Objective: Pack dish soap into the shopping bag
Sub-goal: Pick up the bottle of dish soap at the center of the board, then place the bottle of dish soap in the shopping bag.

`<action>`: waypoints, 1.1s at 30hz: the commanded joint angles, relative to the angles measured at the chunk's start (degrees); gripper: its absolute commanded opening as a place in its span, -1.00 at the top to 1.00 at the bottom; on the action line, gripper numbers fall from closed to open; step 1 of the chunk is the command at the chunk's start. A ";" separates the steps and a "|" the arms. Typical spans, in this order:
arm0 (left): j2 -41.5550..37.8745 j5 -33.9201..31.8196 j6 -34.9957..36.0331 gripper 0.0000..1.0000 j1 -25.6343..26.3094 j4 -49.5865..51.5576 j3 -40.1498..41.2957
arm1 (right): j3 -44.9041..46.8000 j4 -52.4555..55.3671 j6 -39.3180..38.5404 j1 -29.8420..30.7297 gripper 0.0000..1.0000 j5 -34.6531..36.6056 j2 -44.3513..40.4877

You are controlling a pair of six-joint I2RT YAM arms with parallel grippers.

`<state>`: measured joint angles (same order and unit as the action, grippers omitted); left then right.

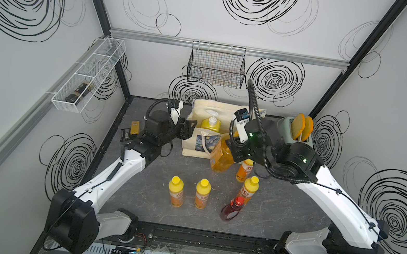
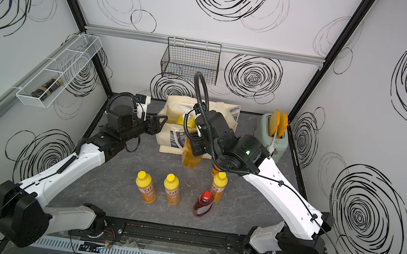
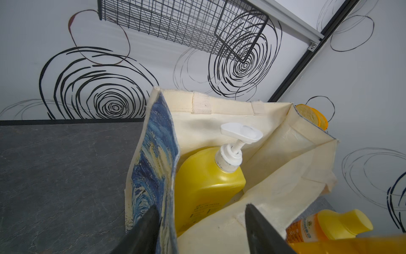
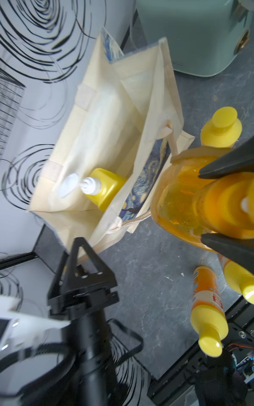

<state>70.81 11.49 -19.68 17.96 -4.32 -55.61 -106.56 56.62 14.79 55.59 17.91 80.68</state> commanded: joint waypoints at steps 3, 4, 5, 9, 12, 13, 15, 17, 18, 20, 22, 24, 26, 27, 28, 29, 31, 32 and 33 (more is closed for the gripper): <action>0.73 -0.38 0.73 -0.28 0.35 -1.07 -0.77 | -13.45 -4.81 -5.42 -3.36 1.00 -1.93 0.51; 0.83 -0.38 0.77 -0.28 0.40 -0.98 -0.81 | -15.39 -4.75 -6.04 -3.98 1.00 -2.56 1.05; 0.92 -0.41 0.84 -0.27 0.39 -0.99 -0.86 | -17.55 -4.48 -6.65 -4.64 1.00 -3.22 1.83; 1.27 -0.55 1.04 -0.26 0.44 -0.63 -1.06 | -23.96 -4.95 -8.96 -7.38 1.00 -4.32 4.40; 1.62 -0.64 1.35 -0.24 0.42 -0.26 -1.33 | -27.19 -6.08 -10.72 -10.75 1.00 -4.78 5.82; 1.71 -0.79 1.48 -0.24 0.49 -0.01 -1.34 | -27.82 -6.61 -11.19 -11.83 1.00 -4.91 6.23; 1.87 -0.91 1.61 -0.22 0.53 0.17 -1.51 | -28.91 -8.00 -11.95 -14.53 1.00 -6.26 6.78; 2.13 -1.07 1.81 -0.18 0.56 0.49 -1.69 | -29.05 -9.53 -12.30 -16.67 1.00 -7.94 6.92; 2.30 -1.13 1.96 -0.16 0.54 0.57 -1.86 | -29.05 -10.30 -12.56 -17.91 1.00 -8.41 7.14; 2.41 -1.22 2.08 -0.14 0.63 0.80 -1.95 | -28.73 -11.36 -13.00 -20.48 1.00 -9.21 7.62; 2.50 -1.42 2.13 -0.10 0.67 0.88 -2.04 | -28.17 -12.13 -13.41 -22.93 1.00 -9.93 8.26; 2.36 -1.69 2.18 -0.07 0.72 0.93 -2.04 | -25.76 -14.13 -13.97 -25.17 1.00 -10.57 8.53; 2.08 -1.95 2.24 -0.05 0.74 0.96 -2.04 | -23.11 -16.00 -14.45 -26.98 1.00 -11.22 8.60; 1.99 -1.91 2.23 -0.04 0.75 0.90 -1.98 | -21.69 -16.84 -14.77 -27.77 1.00 -11.54 8.66; 1.81 -1.92 2.16 -0.03 0.74 0.83 -1.95 | -20.49 -17.51 -14.94 -28.42 1.00 -12.08 8.72; 1.71 -1.91 2.10 -0.01 0.76 0.66 -1.87 | -19.14 -18.20 -15.21 -28.98 1.00 -12.74 8.67; 1.46 -1.75 1.87 0.01 0.76 0.27 -1.70 | -16.19 -19.79 -15.72 -29.47 1.00 -13.89 8.33; 1.46 -1.66 1.80 0.02 0.76 0.13 -1.60 | -14.35 -20.74 -16.12 -29.50 1.00 -14.40 8.14; 1.35 -1.64 1.74 0.03 0.74 0.01 -1.60 | -12.89 -21.39 -16.48 -29.51 1.00 -14.97 7.87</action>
<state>72.71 10.44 -18.06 18.55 -3.05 -55.94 -120.33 49.56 0.43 25.91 5.91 91.09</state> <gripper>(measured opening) 0.487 0.379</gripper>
